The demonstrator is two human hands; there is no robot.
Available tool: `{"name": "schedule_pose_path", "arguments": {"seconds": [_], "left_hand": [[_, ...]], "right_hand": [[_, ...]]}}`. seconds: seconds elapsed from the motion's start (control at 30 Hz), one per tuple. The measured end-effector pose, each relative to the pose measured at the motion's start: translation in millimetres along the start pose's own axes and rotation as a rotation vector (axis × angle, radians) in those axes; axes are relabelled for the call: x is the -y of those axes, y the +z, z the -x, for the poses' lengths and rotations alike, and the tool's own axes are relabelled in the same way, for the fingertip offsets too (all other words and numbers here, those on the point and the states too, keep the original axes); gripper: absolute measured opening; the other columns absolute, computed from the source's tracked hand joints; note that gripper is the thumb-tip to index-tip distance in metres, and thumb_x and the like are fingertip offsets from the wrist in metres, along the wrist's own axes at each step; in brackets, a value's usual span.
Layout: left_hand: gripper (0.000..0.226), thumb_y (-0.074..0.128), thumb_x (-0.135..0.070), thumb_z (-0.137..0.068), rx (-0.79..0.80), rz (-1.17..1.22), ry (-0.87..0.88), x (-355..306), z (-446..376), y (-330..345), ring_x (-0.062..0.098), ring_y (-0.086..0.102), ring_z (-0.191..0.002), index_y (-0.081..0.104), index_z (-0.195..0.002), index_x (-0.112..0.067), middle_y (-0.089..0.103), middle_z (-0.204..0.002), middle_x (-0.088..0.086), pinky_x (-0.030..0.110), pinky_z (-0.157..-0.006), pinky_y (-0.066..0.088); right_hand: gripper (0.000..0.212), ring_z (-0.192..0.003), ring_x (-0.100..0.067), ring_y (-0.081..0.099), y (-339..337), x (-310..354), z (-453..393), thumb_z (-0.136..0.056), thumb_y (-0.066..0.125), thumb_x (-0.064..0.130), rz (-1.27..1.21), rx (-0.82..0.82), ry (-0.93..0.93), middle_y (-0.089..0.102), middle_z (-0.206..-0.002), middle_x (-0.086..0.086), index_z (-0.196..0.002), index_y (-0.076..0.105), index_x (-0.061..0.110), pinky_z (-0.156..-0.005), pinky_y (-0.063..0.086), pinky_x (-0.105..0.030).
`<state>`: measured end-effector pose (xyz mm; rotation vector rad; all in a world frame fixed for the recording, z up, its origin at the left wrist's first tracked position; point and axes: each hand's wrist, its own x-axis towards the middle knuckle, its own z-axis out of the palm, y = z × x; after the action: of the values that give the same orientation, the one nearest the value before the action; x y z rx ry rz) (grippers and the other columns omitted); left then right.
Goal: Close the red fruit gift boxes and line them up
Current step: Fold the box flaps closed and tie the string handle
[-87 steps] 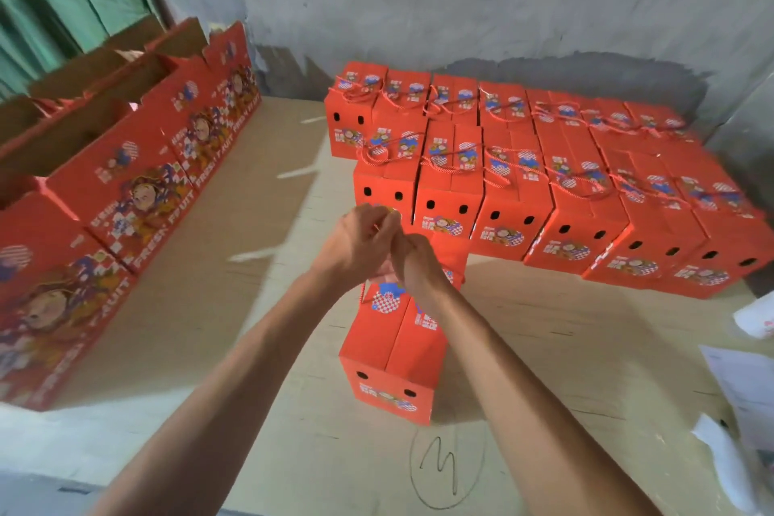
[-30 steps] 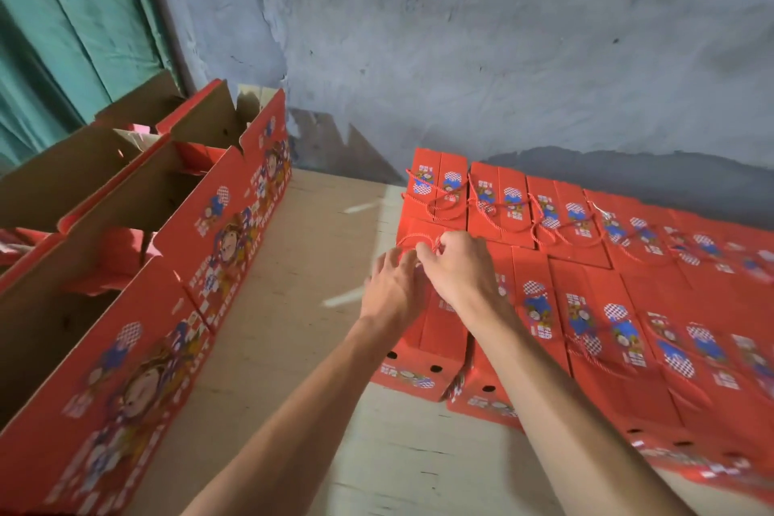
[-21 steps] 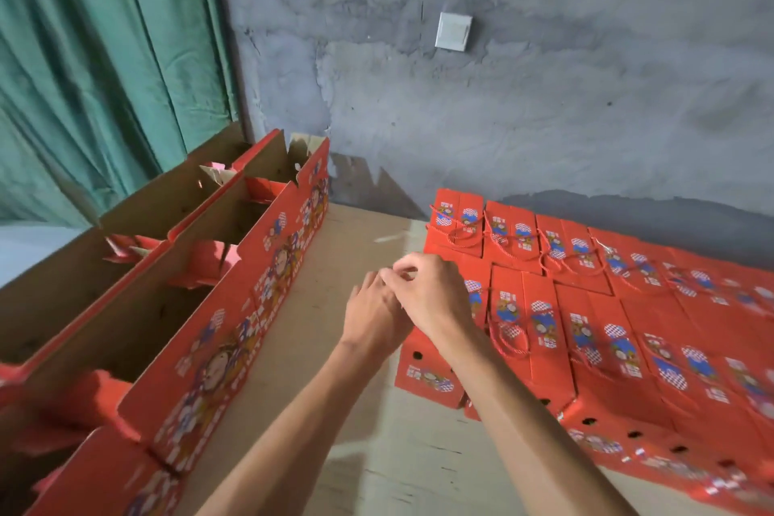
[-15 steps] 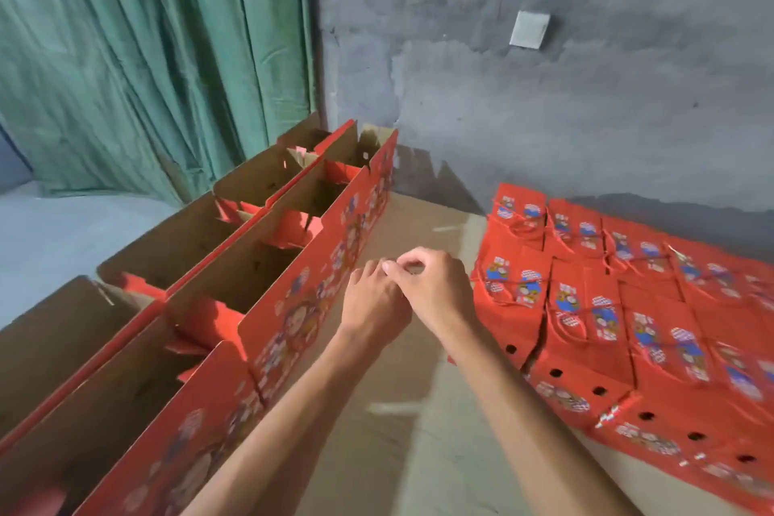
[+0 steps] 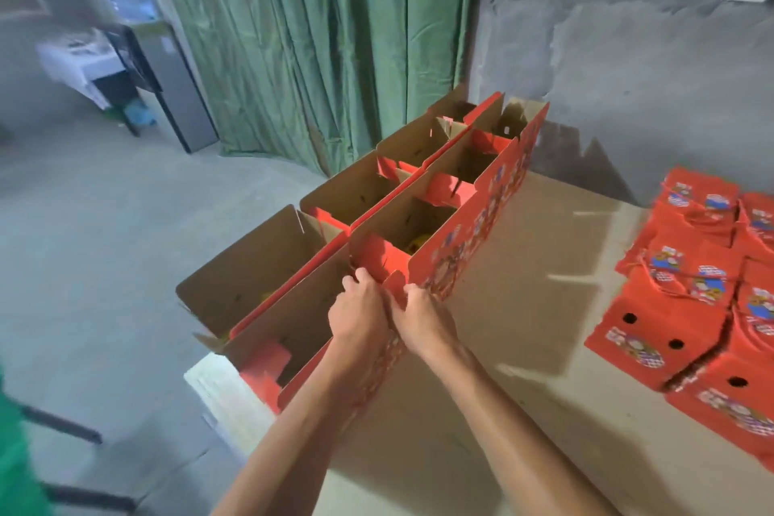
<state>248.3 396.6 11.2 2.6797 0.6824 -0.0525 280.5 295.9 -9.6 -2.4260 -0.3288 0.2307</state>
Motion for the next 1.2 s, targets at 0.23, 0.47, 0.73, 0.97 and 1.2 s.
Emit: {"name": "schedule_pose_path", "arguments": {"seconds": [0.23, 0.47, 0.73, 0.97, 1.2], "left_hand": [[0.017, 0.057, -0.018, -0.102, 0.022, 0.021, 0.101, 5.8, 11.1, 6.6, 0.021, 0.068, -0.079, 0.07, -0.11, -0.01, 0.07, -0.096, 0.003, 0.032, -0.077, 0.057], [0.023, 0.064, -0.019, -0.091, 0.051, -0.044, 0.267, -17.8, 55.4, 31.7, 0.027, 0.071, -0.087, 0.068, -0.114, -0.016, 0.073, -0.099, 0.004, 0.037, -0.079, 0.059], [0.022, 0.059, -0.023, -0.097, 0.089, -0.117, 0.527, -83.2, 137.2, 69.1, 0.026, 0.07, -0.085, 0.068, -0.114, -0.014, 0.072, -0.098, 0.004, 0.035, -0.076, 0.057], [0.024, 0.056, -0.031, -0.1, 0.112, -0.179, 0.814, -177.3, 246.9, 119.3, 0.024, 0.07, -0.081, 0.069, -0.108, -0.013, 0.073, -0.095, 0.002, 0.031, -0.069, 0.053], [0.017, 0.053, -0.025, -0.101, 0.182, -0.239, 1.047, -271.4, 365.5, 176.7, 0.025, 0.07, -0.086, 0.066, -0.107, -0.016, 0.072, -0.099, 0.003, 0.035, -0.075, 0.058]], "right_hand": [[0.053, -0.123, -0.03, 0.06, 15.8, -10.4, 8.6, -0.106, 0.044, 0.047, -0.1, -0.081, 0.012, 0.061, -0.14, -0.012, -0.147, 0.044, 0.014, -0.09, 0.048, -0.033], [0.034, -0.108, -0.03, 0.065, -7.9, -44.3, 26.1, -0.102, 0.048, 0.048, -0.103, -0.127, 0.077, 0.071, -0.117, -0.006, -0.113, 0.062, 0.018, -0.08, 0.047, -0.033], [0.03, -0.086, -0.034, 0.068, -67.7, -127.7, 89.3, -0.093, 0.056, 0.04, -0.05, -0.246, 0.206, 0.077, -0.091, -0.009, -0.081, 0.07, 0.017, -0.067, 0.047, -0.033], [0.039, -0.077, -0.03, 0.069, -142.1, -232.3, 219.7, -0.101, 0.052, 0.041, -0.046, -0.496, 0.285, 0.076, -0.083, -0.008, -0.073, 0.062, 0.015, -0.063, 0.038, -0.029], [0.043, -0.059, -0.023, 0.06, -207.0, -330.4, 359.0, -0.103, 0.051, 0.036, -0.08, -0.741, 0.404, 0.071, -0.071, -0.007, -0.068, 0.059, 0.012, -0.057, 0.044, -0.031]]}}
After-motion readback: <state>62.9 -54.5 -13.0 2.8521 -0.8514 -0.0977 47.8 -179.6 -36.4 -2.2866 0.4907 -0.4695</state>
